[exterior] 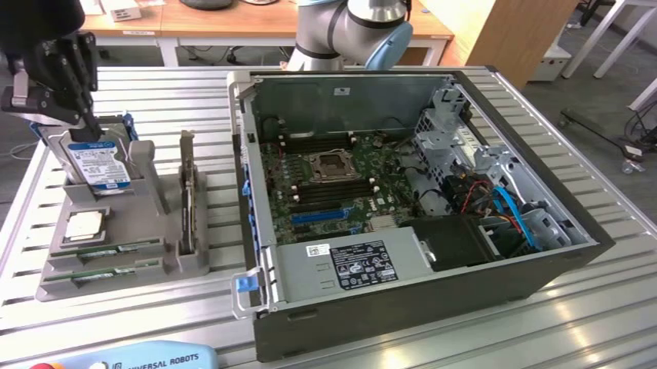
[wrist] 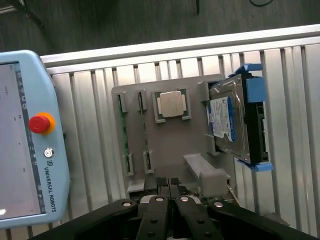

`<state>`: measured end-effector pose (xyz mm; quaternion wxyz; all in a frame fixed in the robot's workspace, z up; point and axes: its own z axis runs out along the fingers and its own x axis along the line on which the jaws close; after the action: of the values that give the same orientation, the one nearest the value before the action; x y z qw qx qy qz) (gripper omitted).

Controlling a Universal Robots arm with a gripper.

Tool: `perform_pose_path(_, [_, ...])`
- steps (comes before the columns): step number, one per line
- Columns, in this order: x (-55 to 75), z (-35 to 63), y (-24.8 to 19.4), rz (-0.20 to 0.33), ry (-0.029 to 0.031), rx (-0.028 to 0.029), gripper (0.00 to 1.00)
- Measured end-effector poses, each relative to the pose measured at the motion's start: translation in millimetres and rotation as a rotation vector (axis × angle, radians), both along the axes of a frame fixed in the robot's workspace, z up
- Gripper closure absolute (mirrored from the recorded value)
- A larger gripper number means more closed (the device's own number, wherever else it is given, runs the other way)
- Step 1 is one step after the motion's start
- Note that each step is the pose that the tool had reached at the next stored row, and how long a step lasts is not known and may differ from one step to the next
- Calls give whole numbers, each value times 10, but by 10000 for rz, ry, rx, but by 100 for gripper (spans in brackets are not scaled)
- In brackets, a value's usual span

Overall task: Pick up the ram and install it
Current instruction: 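Pick up the ram and move it above insertion slot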

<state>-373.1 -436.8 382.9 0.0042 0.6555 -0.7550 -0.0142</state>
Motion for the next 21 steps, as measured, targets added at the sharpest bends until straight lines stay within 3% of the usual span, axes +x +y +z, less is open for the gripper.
perform_pose_path(6, [0, -3, 0, 1015, 1, -3, 90])
perform_pose_path(21, [0, -4, 0, 1076, 0, -3, 90])
